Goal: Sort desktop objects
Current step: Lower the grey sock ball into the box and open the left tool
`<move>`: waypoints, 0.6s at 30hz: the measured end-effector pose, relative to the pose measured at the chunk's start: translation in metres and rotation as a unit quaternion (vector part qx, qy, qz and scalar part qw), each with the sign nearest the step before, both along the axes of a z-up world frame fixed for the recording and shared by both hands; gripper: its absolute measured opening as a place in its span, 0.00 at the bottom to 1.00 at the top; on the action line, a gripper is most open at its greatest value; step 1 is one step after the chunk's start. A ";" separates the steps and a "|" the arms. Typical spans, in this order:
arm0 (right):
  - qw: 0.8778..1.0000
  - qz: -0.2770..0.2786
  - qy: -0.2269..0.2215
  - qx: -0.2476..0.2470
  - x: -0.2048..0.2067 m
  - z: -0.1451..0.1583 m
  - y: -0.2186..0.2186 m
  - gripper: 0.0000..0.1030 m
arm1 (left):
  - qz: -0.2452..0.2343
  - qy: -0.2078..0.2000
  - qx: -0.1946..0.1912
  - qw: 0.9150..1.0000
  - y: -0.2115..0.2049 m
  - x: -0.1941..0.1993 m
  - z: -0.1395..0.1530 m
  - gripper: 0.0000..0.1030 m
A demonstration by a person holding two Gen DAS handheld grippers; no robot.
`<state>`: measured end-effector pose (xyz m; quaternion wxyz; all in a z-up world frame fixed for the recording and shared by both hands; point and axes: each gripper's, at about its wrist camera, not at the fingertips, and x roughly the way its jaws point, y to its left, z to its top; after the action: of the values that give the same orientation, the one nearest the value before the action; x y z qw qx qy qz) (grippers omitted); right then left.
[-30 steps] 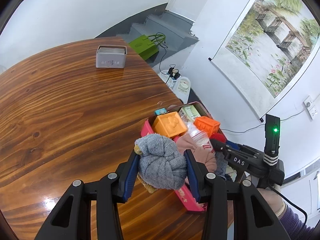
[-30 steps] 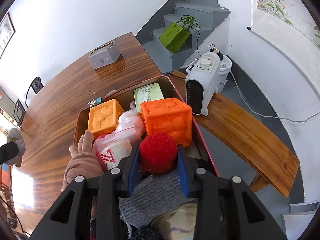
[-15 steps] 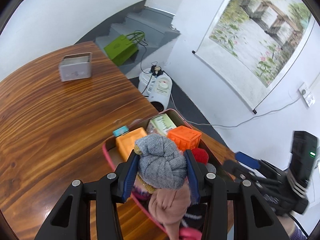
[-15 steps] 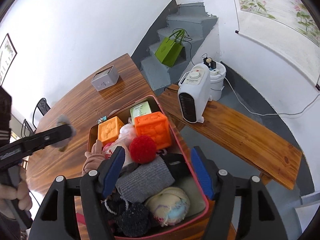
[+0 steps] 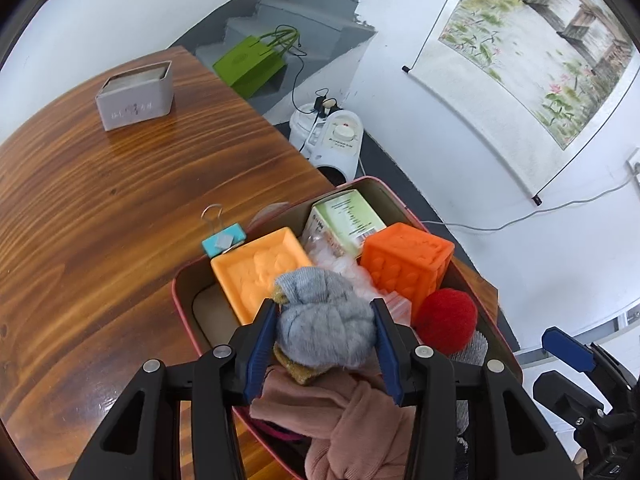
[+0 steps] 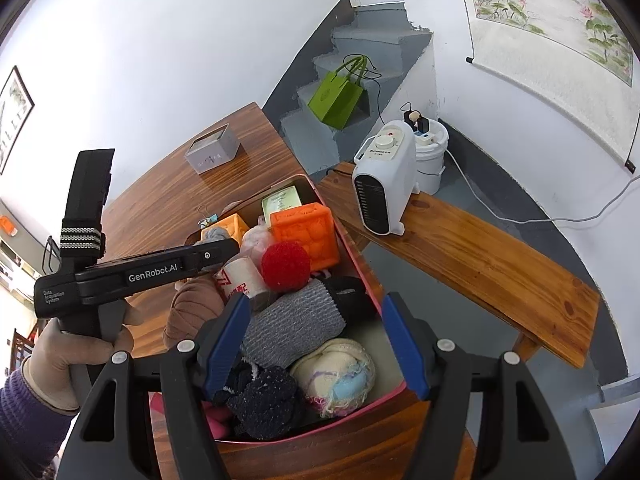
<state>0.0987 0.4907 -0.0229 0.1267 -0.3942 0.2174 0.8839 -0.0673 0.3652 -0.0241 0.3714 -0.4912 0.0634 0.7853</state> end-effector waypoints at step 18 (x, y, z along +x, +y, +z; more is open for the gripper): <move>0.997 0.040 -0.046 0.041 0.027 0.022 -0.025 0.80 | 0.134 0.139 -0.027 0.981 -0.090 0.073 0.078 0.99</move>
<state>0.1257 0.4658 -0.0010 0.1171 -0.4377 0.1588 0.8772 0.0061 0.2753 0.0543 0.2369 -0.3912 0.0690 0.8866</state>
